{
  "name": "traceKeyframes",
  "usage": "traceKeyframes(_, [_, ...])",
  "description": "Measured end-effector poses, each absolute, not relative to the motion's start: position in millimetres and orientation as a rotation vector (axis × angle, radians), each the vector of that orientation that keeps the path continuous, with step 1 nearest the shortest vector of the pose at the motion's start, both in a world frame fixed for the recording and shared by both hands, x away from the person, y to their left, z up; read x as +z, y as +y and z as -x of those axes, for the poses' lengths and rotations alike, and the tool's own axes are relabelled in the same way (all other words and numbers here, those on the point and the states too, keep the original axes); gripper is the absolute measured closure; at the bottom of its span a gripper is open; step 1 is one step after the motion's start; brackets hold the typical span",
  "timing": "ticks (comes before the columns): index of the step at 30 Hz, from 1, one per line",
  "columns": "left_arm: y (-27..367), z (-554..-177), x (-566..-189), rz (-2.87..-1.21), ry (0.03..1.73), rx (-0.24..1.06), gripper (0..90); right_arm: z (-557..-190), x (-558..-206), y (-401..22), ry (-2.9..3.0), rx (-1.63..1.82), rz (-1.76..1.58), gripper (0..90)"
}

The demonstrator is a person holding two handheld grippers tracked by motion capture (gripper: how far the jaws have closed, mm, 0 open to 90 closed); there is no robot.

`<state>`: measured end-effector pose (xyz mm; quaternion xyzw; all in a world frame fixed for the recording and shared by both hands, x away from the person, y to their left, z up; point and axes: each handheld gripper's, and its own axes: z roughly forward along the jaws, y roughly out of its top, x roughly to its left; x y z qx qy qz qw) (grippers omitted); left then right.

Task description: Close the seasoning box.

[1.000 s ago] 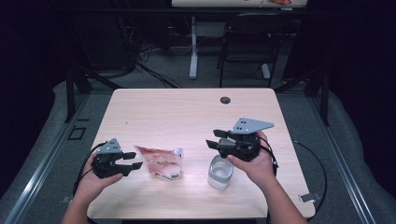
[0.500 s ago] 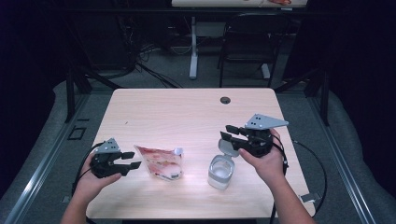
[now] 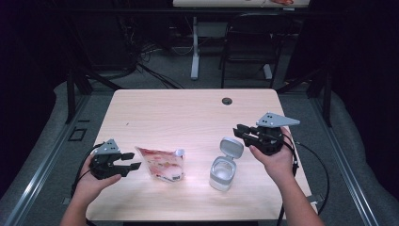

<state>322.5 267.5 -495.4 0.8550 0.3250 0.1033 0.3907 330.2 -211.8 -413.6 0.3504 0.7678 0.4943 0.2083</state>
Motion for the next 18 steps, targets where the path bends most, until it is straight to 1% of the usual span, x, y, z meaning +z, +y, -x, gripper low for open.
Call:
traceKeyframes(6, [268.4, -322.6, -495.7, -2.176, 0.83, 0.265, 49.5, -332.1, -419.6, -214.1, 2.137, 1.385, -0.993, 80.3])
traceKeyframes(8, [268.4, -322.4, -495.6, -2.178, 0.829, 0.267, 49.5, -333.5, -422.9, -216.1, 2.145, 1.379, -1.001, 83.9])
traceKeyframes(18, [267.8, -322.9, -497.9, -2.182, 0.834, 0.269, 49.5, -334.7, -432.4, -218.4, 2.148, 1.362, -1.019, 89.5])
